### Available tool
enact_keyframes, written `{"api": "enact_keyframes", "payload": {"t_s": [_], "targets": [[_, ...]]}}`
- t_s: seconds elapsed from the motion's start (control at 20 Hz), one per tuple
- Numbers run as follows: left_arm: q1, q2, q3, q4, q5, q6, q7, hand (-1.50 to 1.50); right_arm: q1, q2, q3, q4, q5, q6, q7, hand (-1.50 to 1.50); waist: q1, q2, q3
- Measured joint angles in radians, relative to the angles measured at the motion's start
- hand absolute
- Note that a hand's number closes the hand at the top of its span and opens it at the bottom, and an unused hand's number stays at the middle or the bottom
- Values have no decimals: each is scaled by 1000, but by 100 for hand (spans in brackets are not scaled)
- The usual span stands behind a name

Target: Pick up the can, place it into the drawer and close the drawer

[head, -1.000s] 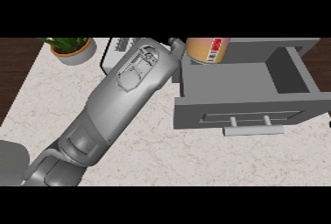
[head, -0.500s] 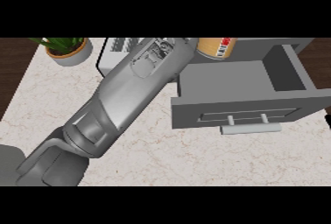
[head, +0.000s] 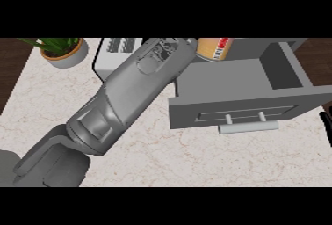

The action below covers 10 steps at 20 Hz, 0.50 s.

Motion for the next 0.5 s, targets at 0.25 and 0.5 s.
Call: {"api": "enact_keyframes", "payload": {"t_s": [0.25,0.5], "targets": [[5,0,-64,31,36,39,-34,150,-11,11,20,1,26,-11,-2,-150,-15,4,0],[31,0,-108,71,58,42,-84,150,-32,6,17,13,25,-15,1,-150,-21,8,0]]}}
